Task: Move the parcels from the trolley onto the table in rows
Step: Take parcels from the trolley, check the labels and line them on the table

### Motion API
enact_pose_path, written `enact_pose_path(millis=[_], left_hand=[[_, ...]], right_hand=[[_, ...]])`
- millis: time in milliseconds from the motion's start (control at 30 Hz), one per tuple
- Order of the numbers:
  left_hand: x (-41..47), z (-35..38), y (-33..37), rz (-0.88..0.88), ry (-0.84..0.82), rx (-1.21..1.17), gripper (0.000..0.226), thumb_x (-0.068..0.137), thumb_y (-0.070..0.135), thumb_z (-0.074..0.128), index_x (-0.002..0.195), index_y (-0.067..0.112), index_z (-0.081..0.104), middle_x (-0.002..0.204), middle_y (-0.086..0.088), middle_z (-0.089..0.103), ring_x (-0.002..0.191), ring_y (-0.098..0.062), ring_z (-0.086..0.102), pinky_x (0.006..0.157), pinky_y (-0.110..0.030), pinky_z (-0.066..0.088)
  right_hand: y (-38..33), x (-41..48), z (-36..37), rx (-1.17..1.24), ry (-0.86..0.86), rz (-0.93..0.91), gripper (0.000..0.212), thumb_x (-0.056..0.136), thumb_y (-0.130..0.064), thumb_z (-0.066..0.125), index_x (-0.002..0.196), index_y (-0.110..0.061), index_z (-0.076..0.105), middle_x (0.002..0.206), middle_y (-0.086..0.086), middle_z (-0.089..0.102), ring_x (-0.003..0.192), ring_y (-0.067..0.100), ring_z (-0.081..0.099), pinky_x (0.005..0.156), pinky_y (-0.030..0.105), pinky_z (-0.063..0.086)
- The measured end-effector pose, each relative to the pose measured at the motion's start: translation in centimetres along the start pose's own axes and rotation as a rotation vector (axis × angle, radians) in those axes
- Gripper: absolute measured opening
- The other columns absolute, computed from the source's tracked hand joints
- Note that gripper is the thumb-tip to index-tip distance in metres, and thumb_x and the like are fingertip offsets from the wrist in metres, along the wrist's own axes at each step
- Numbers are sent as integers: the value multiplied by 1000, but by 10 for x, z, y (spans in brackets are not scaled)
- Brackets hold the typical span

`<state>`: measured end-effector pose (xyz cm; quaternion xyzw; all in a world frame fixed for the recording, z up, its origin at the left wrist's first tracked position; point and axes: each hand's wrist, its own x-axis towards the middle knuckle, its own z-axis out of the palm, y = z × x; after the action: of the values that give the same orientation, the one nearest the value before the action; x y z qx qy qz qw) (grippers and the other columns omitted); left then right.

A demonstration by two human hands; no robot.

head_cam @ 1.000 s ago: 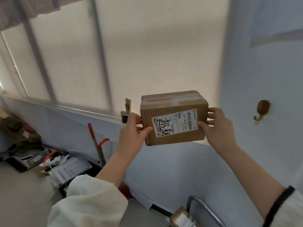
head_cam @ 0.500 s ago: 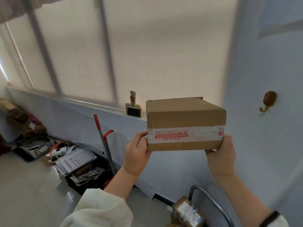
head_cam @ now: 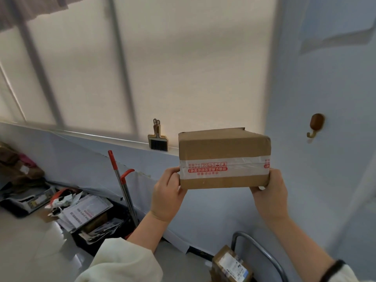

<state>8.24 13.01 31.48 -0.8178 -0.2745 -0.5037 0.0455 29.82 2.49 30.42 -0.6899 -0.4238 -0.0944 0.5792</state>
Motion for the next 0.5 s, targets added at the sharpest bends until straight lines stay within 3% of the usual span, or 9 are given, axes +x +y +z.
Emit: enact_pose_path(millis=[67, 133, 267, 333, 400, 500], left_hand=[[8, 5, 1, -12, -44, -66, 30, 66, 15, 80, 85, -4, 66, 88, -14, 68, 74, -21, 67, 69, -8, 45], [17, 12, 2, -76, -157, -164, 30, 68, 16, 82, 89, 2, 66, 88, -6, 65, 74, -11, 62, 63, -3, 43], [21, 44, 12, -233, -447, -325, 23, 72, 26, 78, 84, 18, 60, 80, 7, 57, 69, -7, 51, 61, -18, 44], [14, 61, 26, -379, -477, -414, 25, 71, 25, 77, 72, 25, 53, 73, 9, 59, 66, -5, 53, 58, -24, 44], [3, 79, 46, -507, -480, -485, 26, 73, 24, 77, 72, 27, 51, 73, 9, 63, 66, 0, 57, 57, -20, 42], [-13, 105, 88, -608, -546, -612, 22, 76, 22, 76, 81, 24, 55, 80, 3, 67, 71, -4, 62, 59, -19, 44]], right_hand=[[1, 6, -9, -19, -23, 22, 38, 71, 3, 74, 87, -12, 43, 88, 6, 55, 75, 20, 49, 57, 17, 33], [6, 11, -22, -64, -68, 73, 41, 74, -4, 74, 80, -17, 36, 84, 4, 55, 71, 20, 52, 54, 19, 35], [25, 9, -58, -212, -156, 175, 39, 73, -11, 77, 81, -17, 39, 75, 0, 57, 70, 23, 59, 58, 30, 42], [35, 0, -79, -254, -202, 251, 35, 72, -13, 77, 90, -18, 46, 74, -6, 57, 72, 20, 62, 62, 31, 44], [47, -14, -100, -263, -215, 314, 35, 73, -15, 76, 101, -19, 55, 73, -11, 57, 69, 11, 60, 64, 28, 43], [68, -40, -136, -239, -149, 458, 37, 77, -19, 73, 111, -23, 61, 72, -15, 56, 65, -3, 53, 56, 12, 35]])
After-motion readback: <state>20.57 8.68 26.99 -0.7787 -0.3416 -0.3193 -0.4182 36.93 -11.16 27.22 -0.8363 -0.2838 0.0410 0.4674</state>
